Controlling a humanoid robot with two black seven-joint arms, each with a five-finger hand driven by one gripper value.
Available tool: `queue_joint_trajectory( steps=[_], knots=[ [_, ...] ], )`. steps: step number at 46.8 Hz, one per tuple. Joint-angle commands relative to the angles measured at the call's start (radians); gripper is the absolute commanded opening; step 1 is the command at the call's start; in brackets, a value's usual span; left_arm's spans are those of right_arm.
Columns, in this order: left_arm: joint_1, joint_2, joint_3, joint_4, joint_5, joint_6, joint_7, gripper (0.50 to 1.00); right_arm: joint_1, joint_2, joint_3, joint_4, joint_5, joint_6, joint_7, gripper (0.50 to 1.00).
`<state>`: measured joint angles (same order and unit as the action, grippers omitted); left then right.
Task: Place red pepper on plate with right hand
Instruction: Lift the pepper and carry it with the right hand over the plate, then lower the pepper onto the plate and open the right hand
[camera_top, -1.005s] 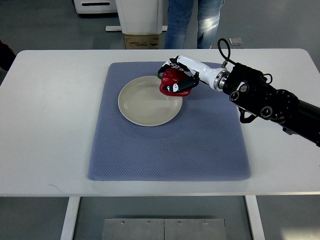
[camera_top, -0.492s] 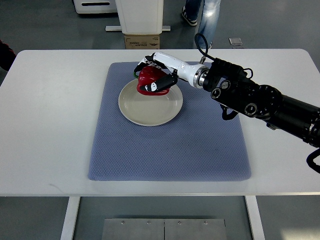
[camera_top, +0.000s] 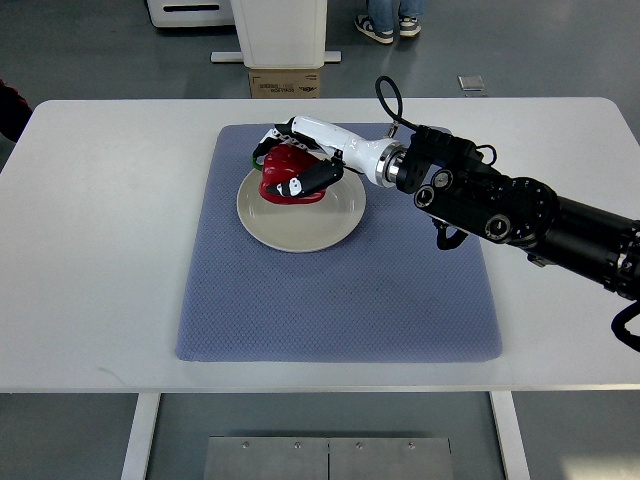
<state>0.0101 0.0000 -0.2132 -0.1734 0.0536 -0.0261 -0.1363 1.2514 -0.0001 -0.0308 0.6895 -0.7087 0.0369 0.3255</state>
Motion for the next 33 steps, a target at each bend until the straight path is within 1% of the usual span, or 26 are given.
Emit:
queue_joint_trajectory(
  steps=[1,20,27,29,31,33],
  knots=[
    [0.001,0.0,0.0,0.0,0.0,0.0,0.001,1.0,-0.01,0.0,-0.001,0.001,0.002,0.001,0.0,0.5],
    [0.001,0.0,0.0,0.0,0.0,0.0,0.0,1.0,-0.049,0.0,-0.006,-0.005,-0.002,-0.002,-0.009,0.5],
    [0.001,0.0,0.0,0.0,0.0,0.0,0.001,1.0,-0.07,0.0,-0.006,-0.007,-0.002,-0.003,-0.031,0.5],
    [0.001,0.0,0.0,0.0,0.0,0.0,0.0,1.0,-0.072,0.0,-0.006,-0.008,-0.002,-0.002,-0.034,0.508],
    [0.001,0.0,0.0,0.0,0.0,0.0,0.0,1.0,-0.075,0.0,-0.005,-0.008,-0.002,-0.003,-0.036,0.531],
    [-0.001,0.0,0.0,0.0,0.0,0.0,0.001,1.0,-0.076,0.0,-0.006,-0.008,0.0,-0.003,-0.037,0.543]
  ],
)
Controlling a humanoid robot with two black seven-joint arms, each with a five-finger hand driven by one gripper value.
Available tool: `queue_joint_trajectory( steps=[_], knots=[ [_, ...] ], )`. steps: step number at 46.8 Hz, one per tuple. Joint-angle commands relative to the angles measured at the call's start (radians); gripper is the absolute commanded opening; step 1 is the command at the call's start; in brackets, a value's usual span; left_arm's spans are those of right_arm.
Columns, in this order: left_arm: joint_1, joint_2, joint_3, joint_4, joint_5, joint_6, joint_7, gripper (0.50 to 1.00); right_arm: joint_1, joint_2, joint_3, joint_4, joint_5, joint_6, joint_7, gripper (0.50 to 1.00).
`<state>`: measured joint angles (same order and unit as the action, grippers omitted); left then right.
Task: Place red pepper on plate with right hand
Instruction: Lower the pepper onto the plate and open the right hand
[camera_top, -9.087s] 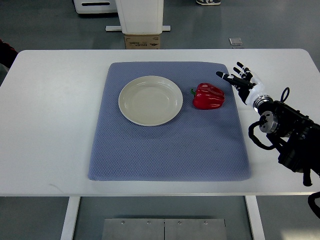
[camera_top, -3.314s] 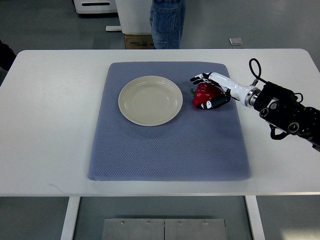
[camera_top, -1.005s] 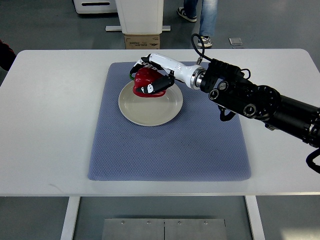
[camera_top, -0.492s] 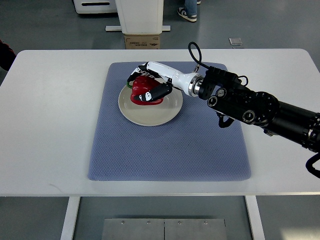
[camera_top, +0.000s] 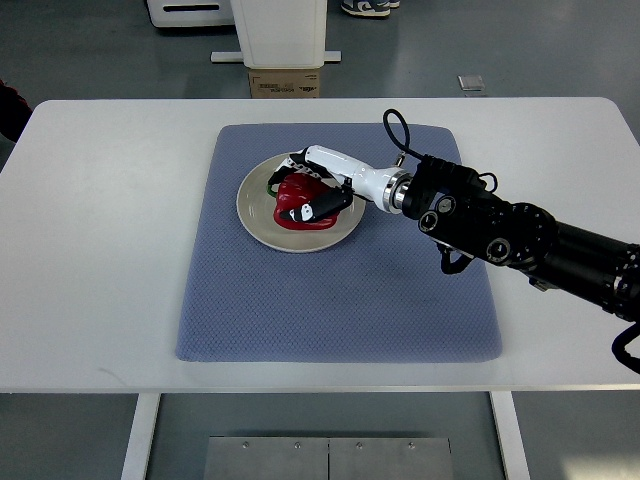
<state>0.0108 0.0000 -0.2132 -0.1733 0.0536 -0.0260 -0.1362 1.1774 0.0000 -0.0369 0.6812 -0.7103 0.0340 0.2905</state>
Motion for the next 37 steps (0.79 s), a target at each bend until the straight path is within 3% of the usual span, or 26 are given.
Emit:
queue_joint_trajectory(
  steps=[1,9,13,22,28,37],
  knots=[
    [0.0,0.0,0.0,0.0,0.0,0.001,0.0,1.0,-0.002,0.0,0.0,0.0,0.002,0.0,-0.002,0.552],
    [0.0,0.0,0.0,0.0,0.0,0.0,0.0,1.0,-0.013,0.0,0.0,-0.006,0.0,0.0,-0.01,0.667],
    [-0.002,0.0,0.0,0.0,0.0,0.001,0.0,1.0,-0.019,0.0,0.0,-0.015,0.0,0.0,-0.01,0.748],
    [0.0,0.0,0.0,0.0,0.0,0.0,0.0,1.0,-0.028,0.0,0.0,-0.019,0.002,-0.002,-0.008,0.855],
    [0.0,0.0,0.0,0.0,0.0,0.0,0.001,1.0,-0.036,0.0,0.0,-0.019,0.002,-0.005,-0.008,0.968],
    [0.0,0.0,0.0,0.0,0.0,0.0,0.0,1.0,-0.033,0.0,0.003,-0.019,0.002,-0.009,-0.007,0.993]
  ],
)
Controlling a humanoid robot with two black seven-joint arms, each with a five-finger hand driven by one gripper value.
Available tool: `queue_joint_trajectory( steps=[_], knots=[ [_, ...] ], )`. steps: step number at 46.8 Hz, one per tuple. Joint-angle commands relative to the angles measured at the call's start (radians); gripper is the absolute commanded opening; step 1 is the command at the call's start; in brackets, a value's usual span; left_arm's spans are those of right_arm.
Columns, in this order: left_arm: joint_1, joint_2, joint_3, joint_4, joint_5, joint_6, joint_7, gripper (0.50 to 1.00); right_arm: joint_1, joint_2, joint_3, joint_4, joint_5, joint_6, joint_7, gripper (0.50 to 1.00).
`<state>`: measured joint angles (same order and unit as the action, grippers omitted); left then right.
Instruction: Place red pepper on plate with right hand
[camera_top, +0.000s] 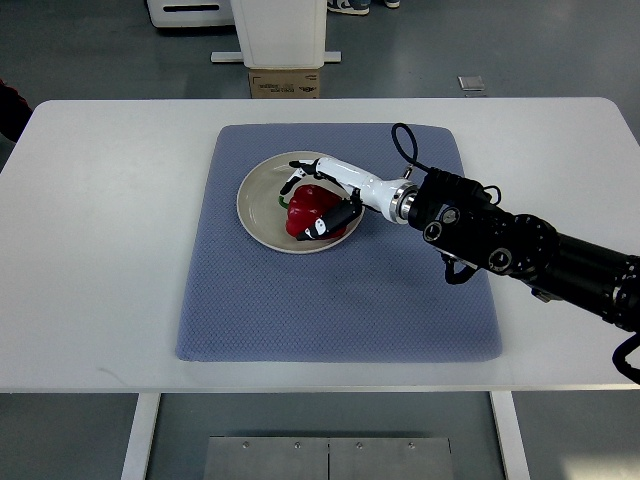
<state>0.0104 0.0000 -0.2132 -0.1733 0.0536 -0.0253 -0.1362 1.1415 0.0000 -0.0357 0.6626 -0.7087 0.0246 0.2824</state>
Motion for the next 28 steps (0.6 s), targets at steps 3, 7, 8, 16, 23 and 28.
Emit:
queue_joint_trajectory(
  steps=[3,7,8,16,23,28],
  knots=[
    [0.0,0.0,0.0,0.0,0.0,-0.001,0.0,1.0,0.006,0.0,0.003,0.0,0.002,0.0,0.001,0.995],
    [0.0,0.0,0.0,0.0,0.0,-0.001,0.001,1.0,0.007,0.0,0.007,0.003,0.005,0.0,0.001,0.995],
    [0.0,0.0,0.0,0.0,0.0,-0.001,0.001,1.0,0.009,0.0,0.007,0.003,0.008,0.0,0.001,0.998],
    [0.0,0.0,0.0,0.0,0.0,0.001,0.001,1.0,0.024,0.0,0.017,0.006,0.017,0.0,0.001,0.998],
    [0.0,0.0,0.0,0.0,0.0,-0.001,0.0,1.0,0.024,0.0,0.034,0.008,0.017,0.002,0.0,0.998],
    [0.0,0.0,0.0,0.0,0.0,-0.001,0.001,1.0,0.027,0.0,0.062,0.011,0.021,0.002,0.0,0.998]
  ],
)
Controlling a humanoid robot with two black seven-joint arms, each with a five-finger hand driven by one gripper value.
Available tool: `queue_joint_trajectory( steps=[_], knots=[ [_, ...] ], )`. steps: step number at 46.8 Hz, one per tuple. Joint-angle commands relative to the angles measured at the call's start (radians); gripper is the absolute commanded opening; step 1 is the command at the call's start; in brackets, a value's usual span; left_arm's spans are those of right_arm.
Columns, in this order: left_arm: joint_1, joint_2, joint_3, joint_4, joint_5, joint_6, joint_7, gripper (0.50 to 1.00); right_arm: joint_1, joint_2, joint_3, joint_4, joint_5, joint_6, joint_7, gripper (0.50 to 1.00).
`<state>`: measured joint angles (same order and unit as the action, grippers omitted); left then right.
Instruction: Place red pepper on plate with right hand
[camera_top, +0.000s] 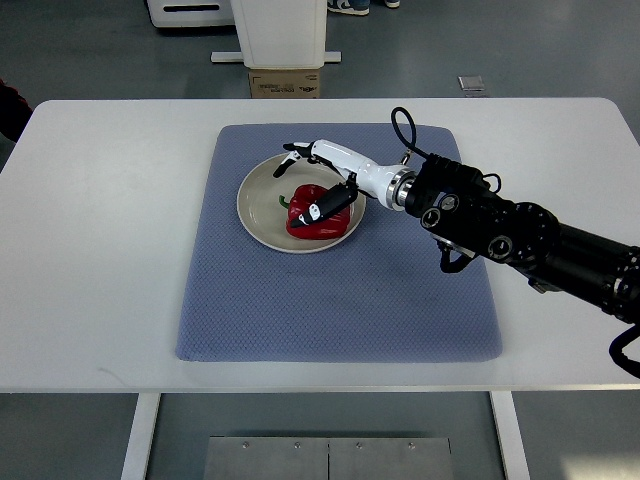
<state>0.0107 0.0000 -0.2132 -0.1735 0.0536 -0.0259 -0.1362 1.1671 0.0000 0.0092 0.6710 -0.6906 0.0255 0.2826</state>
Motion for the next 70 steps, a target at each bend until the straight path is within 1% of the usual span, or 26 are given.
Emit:
queue_joint_trajectory(
  steps=[1,17,29,33,39,45,56,64,70],
  knots=[
    [0.0,0.0,0.0,0.0,0.0,0.0,0.0,1.0,0.002,0.0,0.024,0.002,0.009,0.001,0.0,0.998],
    [0.0,0.0,0.0,0.0,0.0,0.0,0.0,1.0,0.014,-0.129,0.092,0.015,0.12,0.001,-0.002,0.998],
    [0.0,0.0,0.0,0.0,0.0,0.0,0.001,1.0,-0.015,-0.205,0.143,0.007,0.206,-0.002,-0.003,0.995],
    [0.0,0.0,0.0,0.0,0.0,0.0,0.0,1.0,-0.027,-0.213,0.144,0.002,0.247,-0.006,-0.003,0.995],
    [0.0,0.0,0.0,0.0,0.0,0.0,0.0,1.0,-0.05,-0.233,0.149,0.001,0.278,-0.05,-0.003,0.995],
    [0.0,0.0,0.0,0.0,0.0,0.0,0.0,1.0,-0.087,-0.235,0.204,-0.016,0.296,-0.087,-0.005,0.995],
    [0.0,0.0,0.0,0.0,0.0,0.0,0.0,1.0,-0.13,-0.241,0.293,-0.033,0.355,-0.093,-0.025,0.995],
    [0.0,0.0,0.0,0.0,0.0,0.0,0.0,1.0,-0.135,-0.239,0.304,-0.044,0.442,-0.154,-0.026,0.995],
    [0.0,0.0,0.0,0.0,0.0,0.0,0.001,1.0,-0.136,-0.241,0.31,-0.044,0.496,-0.159,-0.028,0.995]
  ],
)
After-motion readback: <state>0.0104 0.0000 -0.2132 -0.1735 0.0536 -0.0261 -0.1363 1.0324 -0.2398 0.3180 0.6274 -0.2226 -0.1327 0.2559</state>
